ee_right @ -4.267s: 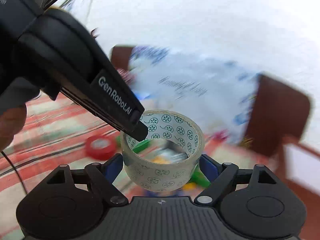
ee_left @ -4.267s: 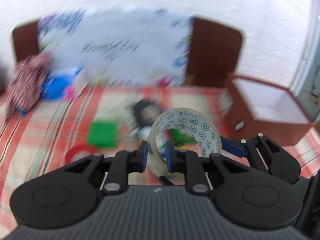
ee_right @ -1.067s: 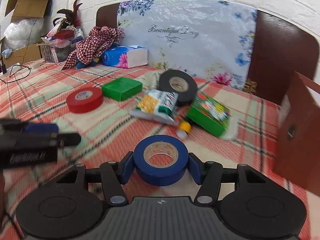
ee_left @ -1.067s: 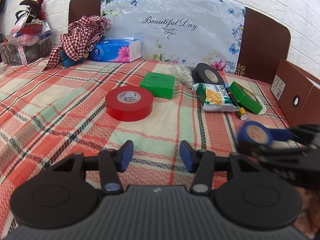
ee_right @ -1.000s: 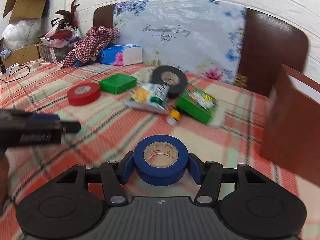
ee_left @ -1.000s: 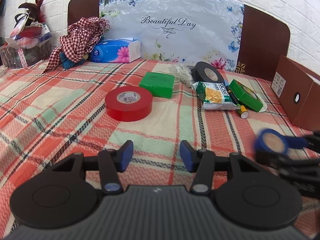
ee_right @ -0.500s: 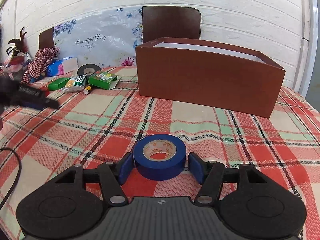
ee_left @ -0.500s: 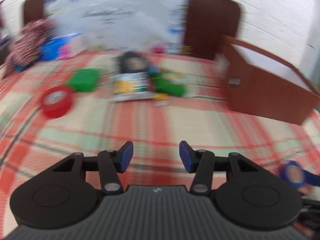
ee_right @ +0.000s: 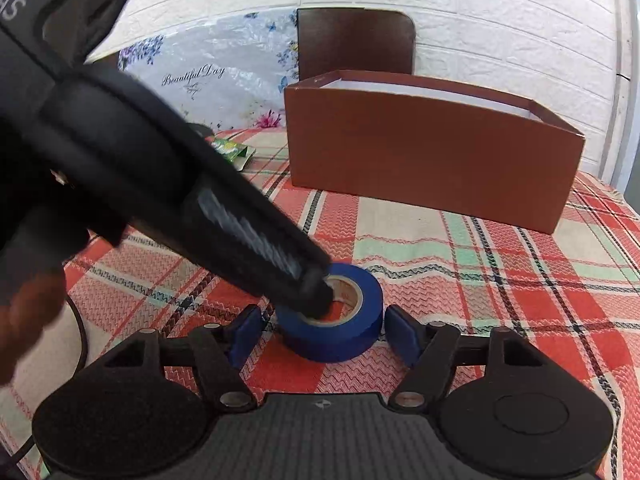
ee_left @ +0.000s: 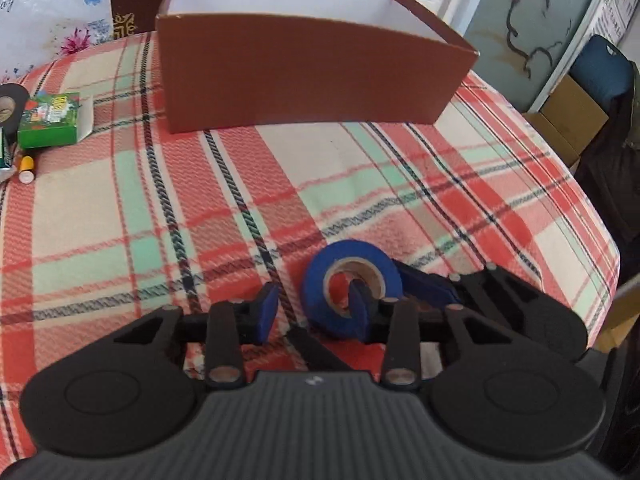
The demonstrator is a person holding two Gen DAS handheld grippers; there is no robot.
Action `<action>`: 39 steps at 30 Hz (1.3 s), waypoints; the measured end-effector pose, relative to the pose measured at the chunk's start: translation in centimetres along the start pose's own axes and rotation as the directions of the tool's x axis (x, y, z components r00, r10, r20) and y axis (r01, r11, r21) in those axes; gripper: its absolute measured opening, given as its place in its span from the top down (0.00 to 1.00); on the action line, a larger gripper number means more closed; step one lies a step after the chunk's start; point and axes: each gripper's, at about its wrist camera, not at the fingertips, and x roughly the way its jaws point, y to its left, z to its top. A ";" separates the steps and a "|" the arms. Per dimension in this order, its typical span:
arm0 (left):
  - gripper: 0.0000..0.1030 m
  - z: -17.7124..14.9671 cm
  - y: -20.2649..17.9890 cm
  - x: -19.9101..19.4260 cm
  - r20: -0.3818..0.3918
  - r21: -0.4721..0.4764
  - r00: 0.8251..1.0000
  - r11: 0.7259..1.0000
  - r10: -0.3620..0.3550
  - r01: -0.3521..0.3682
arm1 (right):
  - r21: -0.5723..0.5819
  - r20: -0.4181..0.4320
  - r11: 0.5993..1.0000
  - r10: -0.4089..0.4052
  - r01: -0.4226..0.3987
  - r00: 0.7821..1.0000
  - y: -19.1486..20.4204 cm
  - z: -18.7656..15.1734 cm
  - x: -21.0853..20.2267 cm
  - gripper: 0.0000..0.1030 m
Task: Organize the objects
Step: 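Lower the blue tape into the brown box and open the left tool, then move the left tool back toward the green printed box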
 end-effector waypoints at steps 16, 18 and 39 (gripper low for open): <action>0.79 14.6 -5.0 -2.2 0.315 0.151 0.949 0.986 0.024 -0.075 | -0.009 0.393 0.984 -0.160 0.178 0.905 -5.8 10.6 1.8 0.43; 0.79 16.6 -5.2 -0.8 0.317 0.144 0.948 0.986 0.036 -0.085 | -0.006 0.385 0.984 -0.164 0.181 0.908 -7.1 11.8 3.6 0.43; 0.57 10.3 -1.1 -4.0 0.352 0.015 0.918 0.980 0.180 -0.198 | 0.187 0.324 0.967 -0.224 0.170 0.919 -7.6 5.5 3.3 0.34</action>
